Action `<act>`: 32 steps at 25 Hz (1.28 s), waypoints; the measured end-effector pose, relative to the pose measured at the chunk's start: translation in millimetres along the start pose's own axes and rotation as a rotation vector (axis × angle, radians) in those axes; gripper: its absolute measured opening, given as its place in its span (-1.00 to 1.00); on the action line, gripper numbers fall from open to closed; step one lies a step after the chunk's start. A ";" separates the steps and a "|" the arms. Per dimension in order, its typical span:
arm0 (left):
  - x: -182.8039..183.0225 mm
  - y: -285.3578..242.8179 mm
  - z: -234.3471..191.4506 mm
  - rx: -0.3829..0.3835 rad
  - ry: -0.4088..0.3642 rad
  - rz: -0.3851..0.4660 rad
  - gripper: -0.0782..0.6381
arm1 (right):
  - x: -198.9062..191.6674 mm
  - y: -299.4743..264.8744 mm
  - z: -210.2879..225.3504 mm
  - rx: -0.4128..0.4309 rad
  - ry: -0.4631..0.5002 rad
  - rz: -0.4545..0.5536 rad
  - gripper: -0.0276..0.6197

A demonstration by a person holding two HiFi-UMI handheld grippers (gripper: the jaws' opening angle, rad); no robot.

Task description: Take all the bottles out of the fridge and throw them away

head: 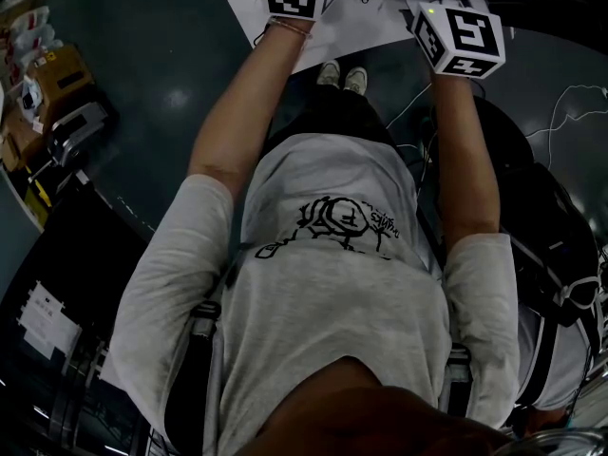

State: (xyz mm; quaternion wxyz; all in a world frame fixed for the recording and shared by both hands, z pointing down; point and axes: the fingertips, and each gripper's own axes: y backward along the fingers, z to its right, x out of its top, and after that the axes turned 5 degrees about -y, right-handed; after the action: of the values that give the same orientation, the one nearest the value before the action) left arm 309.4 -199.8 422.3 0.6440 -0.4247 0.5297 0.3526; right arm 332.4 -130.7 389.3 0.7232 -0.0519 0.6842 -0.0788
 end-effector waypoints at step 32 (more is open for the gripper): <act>56.8 59.7 37.0 -0.047 0.004 0.030 -0.34 | 43.4 30.7 -14.6 0.014 -0.013 0.023 -0.89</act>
State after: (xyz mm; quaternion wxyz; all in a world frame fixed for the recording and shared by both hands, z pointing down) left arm 280.4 -142.2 359.1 0.6273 -0.4323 0.5290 0.3738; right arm 321.5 -108.1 340.2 0.7288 -0.0393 0.6794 -0.0750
